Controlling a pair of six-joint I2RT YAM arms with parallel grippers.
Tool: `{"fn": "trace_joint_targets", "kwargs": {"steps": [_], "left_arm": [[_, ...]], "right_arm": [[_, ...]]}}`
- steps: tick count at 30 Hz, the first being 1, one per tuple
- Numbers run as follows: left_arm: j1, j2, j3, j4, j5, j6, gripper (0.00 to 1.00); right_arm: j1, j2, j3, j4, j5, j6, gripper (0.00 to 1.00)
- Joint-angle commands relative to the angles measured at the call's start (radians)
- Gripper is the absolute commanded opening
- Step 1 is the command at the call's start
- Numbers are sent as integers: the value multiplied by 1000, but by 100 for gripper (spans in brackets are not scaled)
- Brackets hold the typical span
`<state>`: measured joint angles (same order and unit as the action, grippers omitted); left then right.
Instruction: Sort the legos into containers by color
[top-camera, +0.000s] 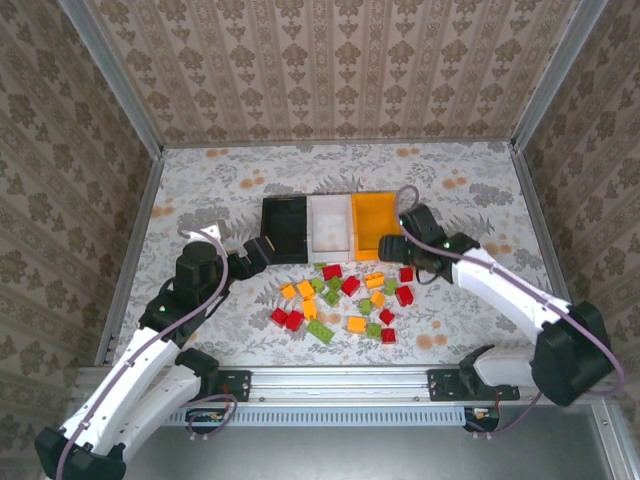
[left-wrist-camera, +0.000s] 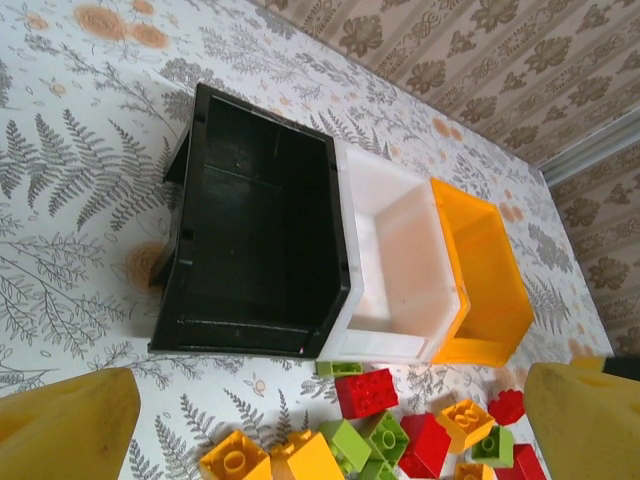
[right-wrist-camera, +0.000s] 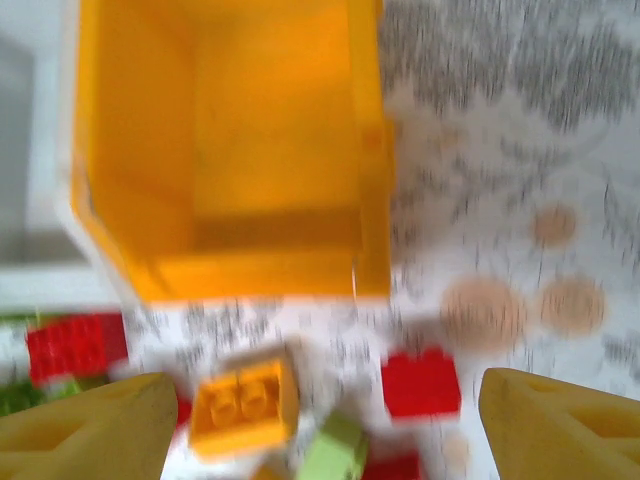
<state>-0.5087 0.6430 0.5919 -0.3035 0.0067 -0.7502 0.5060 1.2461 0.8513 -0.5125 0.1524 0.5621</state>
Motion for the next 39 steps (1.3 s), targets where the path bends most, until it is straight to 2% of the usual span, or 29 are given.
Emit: {"fn": "trace_joint_targets", "kwargs": {"steps": [1, 6, 11, 18, 32, 39], "left_arm": [[6, -20, -17, -24, 33, -27, 100], [5, -38, -74, 7, 48, -53, 100], [6, -31, -102, 36, 47, -66, 100], [7, -25, -109, 16, 52, -66, 100], [22, -16, -133, 21, 60, -84, 100], [30, -3, -135, 22, 73, -84, 100]], "right_arm": [[71, -92, -91, -165, 12, 117, 80], [183, -205, -202, -233, -44, 204, 79], [254, -196, -233, -147, -32, 186, 78], [286, -74, -174, -81, -11, 92, 74], [316, 74, -189, 7, -47, 82, 64], [317, 126, -192, 25, -46, 85, 52]]}}
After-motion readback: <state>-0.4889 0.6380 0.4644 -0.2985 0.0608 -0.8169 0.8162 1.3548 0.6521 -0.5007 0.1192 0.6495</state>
